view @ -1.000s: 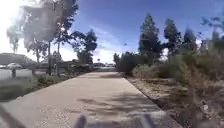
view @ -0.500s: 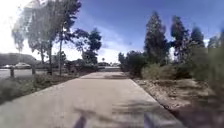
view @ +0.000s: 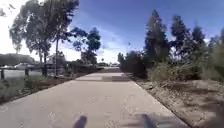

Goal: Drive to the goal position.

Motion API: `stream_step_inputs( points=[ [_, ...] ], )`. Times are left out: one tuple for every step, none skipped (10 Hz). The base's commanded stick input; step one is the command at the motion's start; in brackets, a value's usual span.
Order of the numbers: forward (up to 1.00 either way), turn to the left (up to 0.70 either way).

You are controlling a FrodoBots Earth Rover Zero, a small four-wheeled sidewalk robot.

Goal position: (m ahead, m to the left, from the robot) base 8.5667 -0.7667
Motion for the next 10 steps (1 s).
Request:
stream_step_inputs(
  points=[
    [1.0,0.0],
    [1.0,0.0],
    [1.0,0.0],
    [1.0,0.0],
    [1.0,0.0],
    [1.0,0.0],
    [1.0,0.0],
    [1.0,0.0],
    [1.0,0.0],
    [1.0,0.0]
  ],
)
